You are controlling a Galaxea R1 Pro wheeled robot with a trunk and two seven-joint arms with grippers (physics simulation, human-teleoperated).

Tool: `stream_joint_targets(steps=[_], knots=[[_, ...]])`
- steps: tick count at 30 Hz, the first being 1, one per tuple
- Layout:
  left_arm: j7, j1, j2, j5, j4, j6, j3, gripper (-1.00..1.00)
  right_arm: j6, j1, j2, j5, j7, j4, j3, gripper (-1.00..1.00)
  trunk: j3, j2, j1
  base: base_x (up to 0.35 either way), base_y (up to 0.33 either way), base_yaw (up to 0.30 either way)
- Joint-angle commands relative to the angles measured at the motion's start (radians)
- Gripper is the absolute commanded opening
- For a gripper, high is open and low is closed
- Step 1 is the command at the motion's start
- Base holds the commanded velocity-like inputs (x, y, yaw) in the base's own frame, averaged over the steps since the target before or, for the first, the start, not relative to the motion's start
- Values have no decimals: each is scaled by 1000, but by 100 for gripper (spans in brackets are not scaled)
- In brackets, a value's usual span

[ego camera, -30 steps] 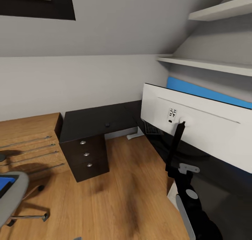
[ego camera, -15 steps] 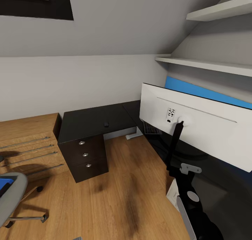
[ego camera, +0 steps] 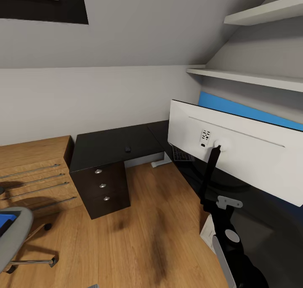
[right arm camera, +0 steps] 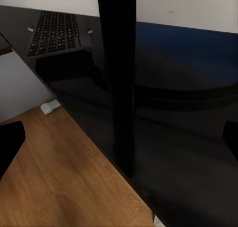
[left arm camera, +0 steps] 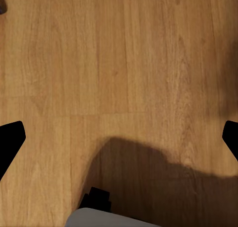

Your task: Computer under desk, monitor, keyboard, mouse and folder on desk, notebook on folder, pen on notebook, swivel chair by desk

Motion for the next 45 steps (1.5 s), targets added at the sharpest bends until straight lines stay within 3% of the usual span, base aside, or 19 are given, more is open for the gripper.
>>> stream_joint_targets(steps=[1, 45], knots=[[3, -1, 0, 5, 0, -3, -4, 100, 3, 0, 0, -9, -3, -2, 0, 100, -1, -1, 0, 0, 0, 0], [2, -1, 1, 6, 1, -4, -2, 100, -20, 1, 0, -6, -2, 6, 0, 100, -1, -1, 0, 4, 0, 0]])
